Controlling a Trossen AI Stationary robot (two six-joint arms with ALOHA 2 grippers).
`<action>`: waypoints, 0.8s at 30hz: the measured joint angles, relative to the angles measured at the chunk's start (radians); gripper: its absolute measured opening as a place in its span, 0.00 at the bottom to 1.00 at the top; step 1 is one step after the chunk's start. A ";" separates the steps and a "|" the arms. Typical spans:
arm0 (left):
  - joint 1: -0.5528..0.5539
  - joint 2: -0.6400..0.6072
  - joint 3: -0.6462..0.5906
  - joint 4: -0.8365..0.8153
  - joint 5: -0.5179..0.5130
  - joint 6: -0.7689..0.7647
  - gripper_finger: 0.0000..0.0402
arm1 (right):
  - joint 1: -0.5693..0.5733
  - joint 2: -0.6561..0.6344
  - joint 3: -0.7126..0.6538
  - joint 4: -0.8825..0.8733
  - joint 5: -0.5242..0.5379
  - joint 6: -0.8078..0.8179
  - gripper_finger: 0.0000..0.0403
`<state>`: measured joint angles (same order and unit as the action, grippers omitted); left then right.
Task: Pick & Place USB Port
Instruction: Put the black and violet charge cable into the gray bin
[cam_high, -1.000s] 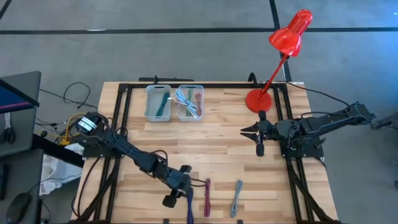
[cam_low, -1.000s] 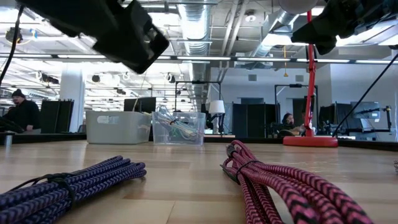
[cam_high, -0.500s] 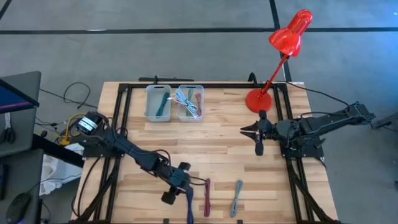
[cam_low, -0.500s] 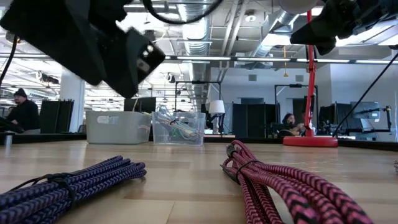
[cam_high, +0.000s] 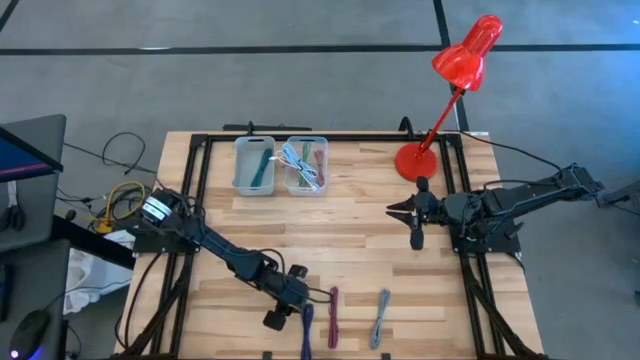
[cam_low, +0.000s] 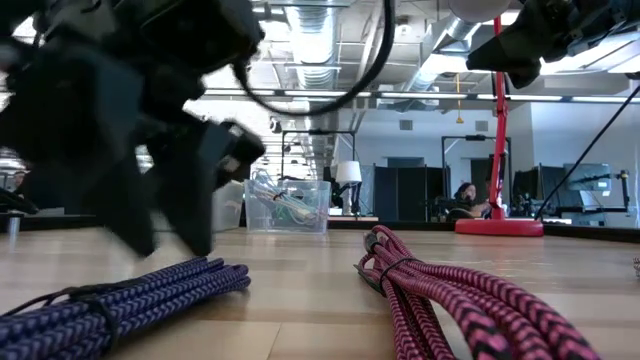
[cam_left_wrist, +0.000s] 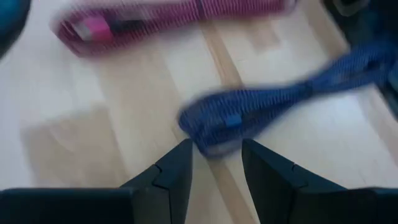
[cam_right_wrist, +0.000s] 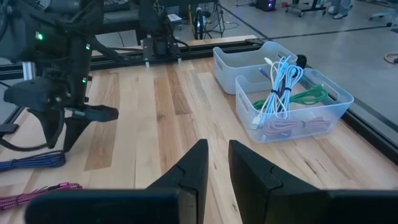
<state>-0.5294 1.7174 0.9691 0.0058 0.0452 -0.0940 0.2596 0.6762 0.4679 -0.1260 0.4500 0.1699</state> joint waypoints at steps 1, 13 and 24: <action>0.000 -0.007 0.000 0.006 -0.011 0.000 0.35 | 0.000 0.000 0.000 0.000 0.000 0.000 0.14; 0.011 0.008 0.000 0.026 -0.017 -0.042 0.35 | 0.000 0.000 0.000 0.000 -0.001 0.000 0.14; 0.013 0.008 0.000 0.025 0.023 -0.079 0.35 | 0.000 0.000 0.000 0.000 -0.003 -0.003 0.14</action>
<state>-0.5159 1.7256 0.9691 0.0311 0.0685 -0.1728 0.2596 0.6762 0.4679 -0.1261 0.4469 0.1665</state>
